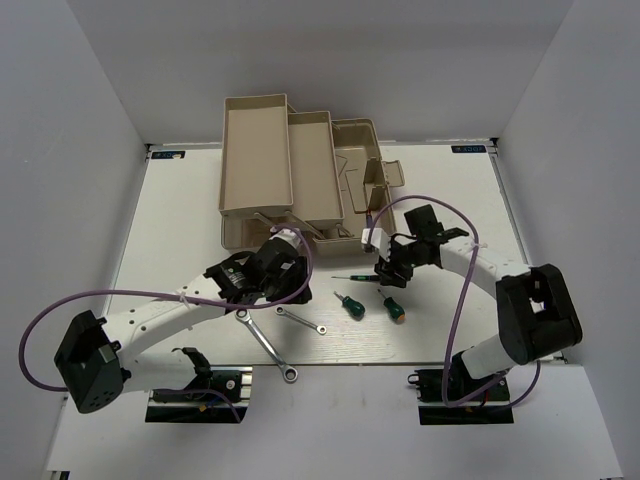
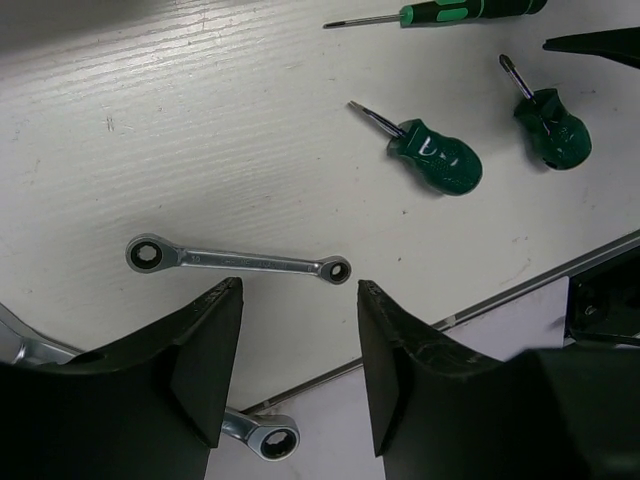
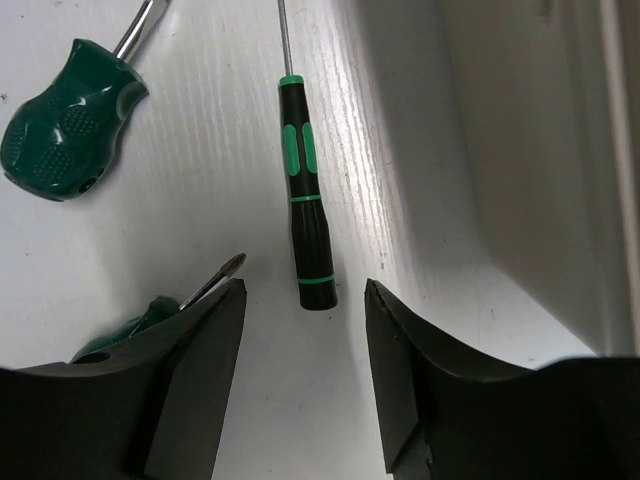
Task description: Sort the tools into containers
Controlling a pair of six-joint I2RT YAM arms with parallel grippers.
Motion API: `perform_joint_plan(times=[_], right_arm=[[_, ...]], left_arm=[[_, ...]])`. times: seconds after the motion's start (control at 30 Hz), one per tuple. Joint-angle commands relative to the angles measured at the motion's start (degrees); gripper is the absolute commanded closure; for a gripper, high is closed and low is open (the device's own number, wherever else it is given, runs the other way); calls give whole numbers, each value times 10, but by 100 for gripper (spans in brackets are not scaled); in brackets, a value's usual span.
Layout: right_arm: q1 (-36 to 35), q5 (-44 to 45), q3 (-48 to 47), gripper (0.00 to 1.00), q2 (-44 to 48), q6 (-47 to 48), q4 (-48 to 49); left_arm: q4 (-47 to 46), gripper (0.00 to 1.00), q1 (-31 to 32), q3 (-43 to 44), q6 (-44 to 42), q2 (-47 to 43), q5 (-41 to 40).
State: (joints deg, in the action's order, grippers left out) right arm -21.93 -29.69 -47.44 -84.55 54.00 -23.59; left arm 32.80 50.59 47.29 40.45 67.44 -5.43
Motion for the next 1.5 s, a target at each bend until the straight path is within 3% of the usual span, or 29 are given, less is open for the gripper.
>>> perform_joint_plan(times=[0.0, 0.27, 0.47, 0.57, 0.63, 0.7, 0.77, 0.93, 1.1, 1.2, 1.33, 1.47], right_arm=[[-12, 14, 9, 44, -14, -7, 36], [-31, 53, 12, 48, -54, -20, 81], [-33, 61, 18, 52, -78, -9, 76], [-32, 55, 18, 62, -86, 1, 54], [-32, 50, 19, 76, -85, 5, 45], [-31, 38, 18, 91, -83, 11, 17], [-28, 25, 11, 99, -73, 15, -10], [-14, -67, -23, 100, -5, 43, -158], [9, -118, -69, 100, 97, 38, -232], [32, -115, -96, 100, 140, -10, -255], [57, -79, -116, 100, 184, -114, -201], [70, 25, -158, 100, 168, -329, -66]], left_arm=[[-4, 40, -2, -1, 5, -13, -9], [-4, 40, -2, 4, 5, -13, -9], [-24, 31, -2, 35, -26, 22, 22], [-30, 30, -2, 59, -40, 46, 38], [-36, 30, -2, 76, -56, 68, 43], [-36, 30, -2, 93, -64, 83, 54], [-41, 30, 3, 104, -70, 103, 60], [-47, 31, 3, 147, -86, 131, 84], [-3, 35, 3, 195, -67, 150, 89], [14, 38, 3, 215, -38, 165, 82], [6, 38, 3, 221, 0, 157, 76], [-7, 42, 8, 244, 38, 160, 46]])
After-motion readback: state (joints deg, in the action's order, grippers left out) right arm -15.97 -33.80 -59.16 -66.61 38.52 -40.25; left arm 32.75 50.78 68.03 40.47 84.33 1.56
